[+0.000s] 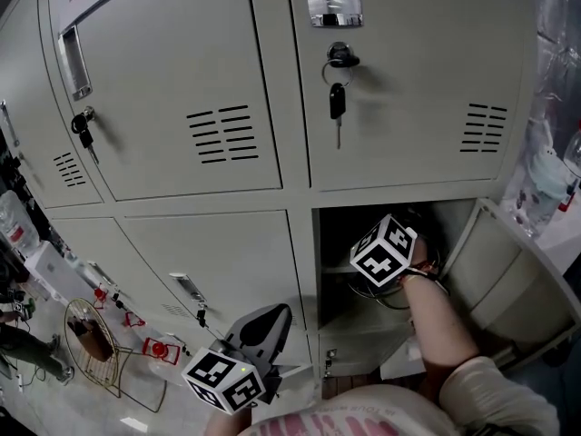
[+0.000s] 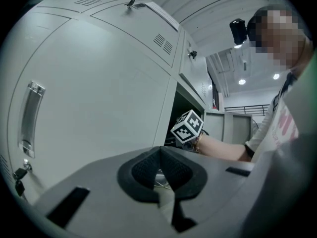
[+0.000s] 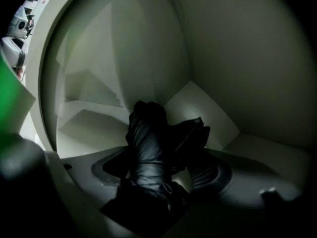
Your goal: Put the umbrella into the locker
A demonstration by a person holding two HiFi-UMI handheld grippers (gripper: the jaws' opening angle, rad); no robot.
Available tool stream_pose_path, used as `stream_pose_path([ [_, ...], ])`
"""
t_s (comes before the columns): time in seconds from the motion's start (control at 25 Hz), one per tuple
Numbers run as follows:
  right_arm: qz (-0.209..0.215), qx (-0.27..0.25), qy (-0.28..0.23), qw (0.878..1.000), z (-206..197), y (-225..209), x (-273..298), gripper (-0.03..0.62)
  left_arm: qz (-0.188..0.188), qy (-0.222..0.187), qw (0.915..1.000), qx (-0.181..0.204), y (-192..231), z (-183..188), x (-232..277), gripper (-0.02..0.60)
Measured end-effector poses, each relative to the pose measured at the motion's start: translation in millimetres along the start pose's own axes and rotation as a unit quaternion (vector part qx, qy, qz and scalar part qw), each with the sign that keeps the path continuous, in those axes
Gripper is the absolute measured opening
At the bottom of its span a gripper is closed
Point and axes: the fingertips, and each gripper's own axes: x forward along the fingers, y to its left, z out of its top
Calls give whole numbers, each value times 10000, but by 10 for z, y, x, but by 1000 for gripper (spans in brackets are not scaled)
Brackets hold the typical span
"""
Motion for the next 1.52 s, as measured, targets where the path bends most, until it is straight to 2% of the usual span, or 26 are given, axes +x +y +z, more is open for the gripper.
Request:
stream_pose_path([
  [0.72,-190,-106,-62,9997,4,-44,65,348,130,-36,9999,-12,62,3,3,2],
  [1.2,-192,-22,-380,9991,143,42,-154,318,-37,-18,10000,53,-36,14,41,3],
  [1.4,-19,307,-504,9983,141,120,-265,295,-98,-5,9999,89,-95,22,25,3],
  [1.52,178,688,-620,9955,144,154,-353,285,-127,-20,9999,105,-143,26,8,3],
])
